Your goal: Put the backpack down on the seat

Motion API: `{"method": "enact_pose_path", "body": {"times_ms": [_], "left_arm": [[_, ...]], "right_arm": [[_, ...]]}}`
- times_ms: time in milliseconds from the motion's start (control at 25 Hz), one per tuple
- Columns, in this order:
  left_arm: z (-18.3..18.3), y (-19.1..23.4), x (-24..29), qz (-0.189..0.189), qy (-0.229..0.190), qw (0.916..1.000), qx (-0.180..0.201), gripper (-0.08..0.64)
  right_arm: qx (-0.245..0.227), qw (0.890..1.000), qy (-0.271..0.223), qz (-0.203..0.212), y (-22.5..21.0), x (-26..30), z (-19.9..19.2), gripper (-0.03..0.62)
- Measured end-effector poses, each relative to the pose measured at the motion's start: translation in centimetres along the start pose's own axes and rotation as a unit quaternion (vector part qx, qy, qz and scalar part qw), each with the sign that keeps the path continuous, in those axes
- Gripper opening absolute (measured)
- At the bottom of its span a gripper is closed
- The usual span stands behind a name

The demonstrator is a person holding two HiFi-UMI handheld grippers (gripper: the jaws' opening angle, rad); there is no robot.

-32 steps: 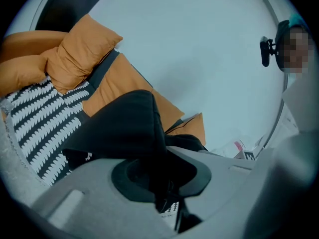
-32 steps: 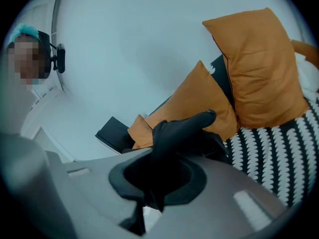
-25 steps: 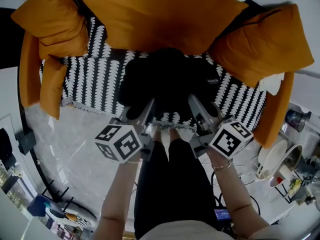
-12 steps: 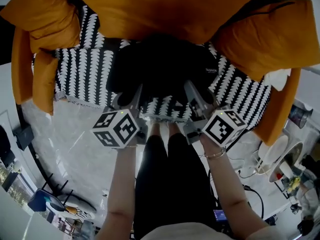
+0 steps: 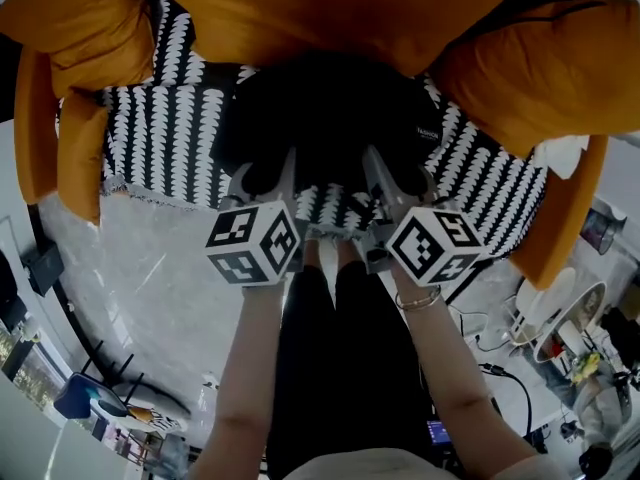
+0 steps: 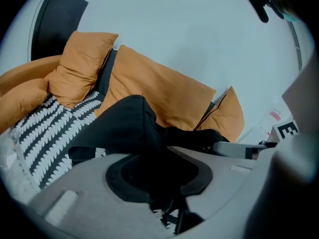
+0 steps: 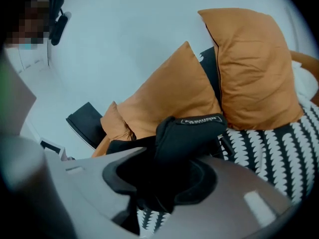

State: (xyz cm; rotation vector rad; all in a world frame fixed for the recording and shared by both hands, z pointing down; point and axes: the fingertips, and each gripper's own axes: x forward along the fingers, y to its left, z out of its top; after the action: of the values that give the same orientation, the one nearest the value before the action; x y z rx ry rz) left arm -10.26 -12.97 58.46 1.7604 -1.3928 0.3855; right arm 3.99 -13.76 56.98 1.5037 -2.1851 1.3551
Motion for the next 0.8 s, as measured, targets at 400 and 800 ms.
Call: {"method": "enact_pose_path", "body": {"times_ms": [400,800], "left_arm": [[-1.7,-0.8,-0.9,0.019,0.025,0.9994,0.017,0.267],[-0.2,-2.0,-4.5,0.013,0.007,0.9993,0.035,0.273]], "right_arm": [[0.015,0.998,-0.001,-0.06,-2.2,-1.3,-0.7,0.214],[0.009,0.996,-0.028,-0.084,-1.3,-4.7,0.7,0.221]]}}
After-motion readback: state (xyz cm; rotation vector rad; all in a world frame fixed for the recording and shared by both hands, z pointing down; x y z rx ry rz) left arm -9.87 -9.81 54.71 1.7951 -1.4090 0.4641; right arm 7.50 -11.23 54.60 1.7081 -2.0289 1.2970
